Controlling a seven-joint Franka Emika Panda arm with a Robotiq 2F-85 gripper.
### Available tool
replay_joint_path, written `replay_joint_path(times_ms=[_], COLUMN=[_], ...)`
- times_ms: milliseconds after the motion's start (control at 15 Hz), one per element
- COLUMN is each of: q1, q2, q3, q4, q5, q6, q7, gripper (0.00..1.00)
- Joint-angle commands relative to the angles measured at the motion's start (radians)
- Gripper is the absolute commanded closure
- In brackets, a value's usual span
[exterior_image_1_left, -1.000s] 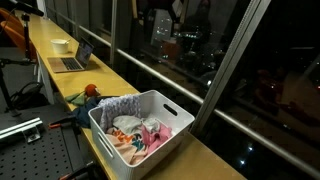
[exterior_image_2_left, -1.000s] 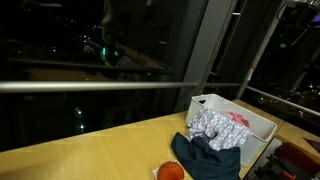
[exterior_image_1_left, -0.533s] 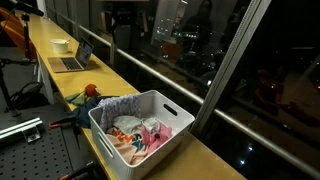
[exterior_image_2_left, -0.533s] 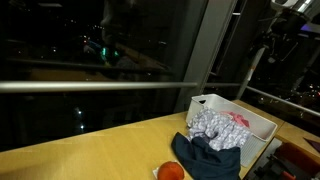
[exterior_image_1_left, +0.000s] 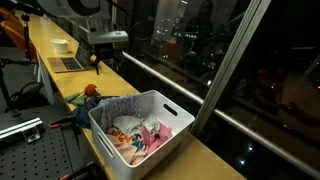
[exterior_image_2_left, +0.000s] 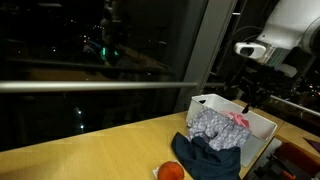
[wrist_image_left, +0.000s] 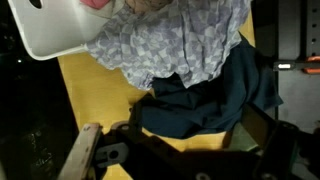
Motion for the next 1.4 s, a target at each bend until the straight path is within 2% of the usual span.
replay_joint_path(times_ms=[0,400,800,1067,1133,1200,1333], q1=[0.004,0.013,-0.001,-0.009,-0.011,-0.012,-0.011], q2=[0.142,0.316,0.475,0.561,0.574,0.582,0.578], q3=[0.01,-0.007,-0.055,-0.07,-0.067,-0.066,-0.061], q4=[0.071,0.156,0.227,0.26,0.266,0.269,0.266], q5=[-0.17,-0.312,-0.405,-0.423,-0.417,-0.414,-0.411], q6=[-0.024,-0.05,-0.072,-0.069,-0.066,-0.062,-0.055], q7=[0.055,0.076,0.101,0.114,0.118,0.122,0.135], gripper=[0.0,0.0,0.0,0.0,0.25,0.26,0.42])
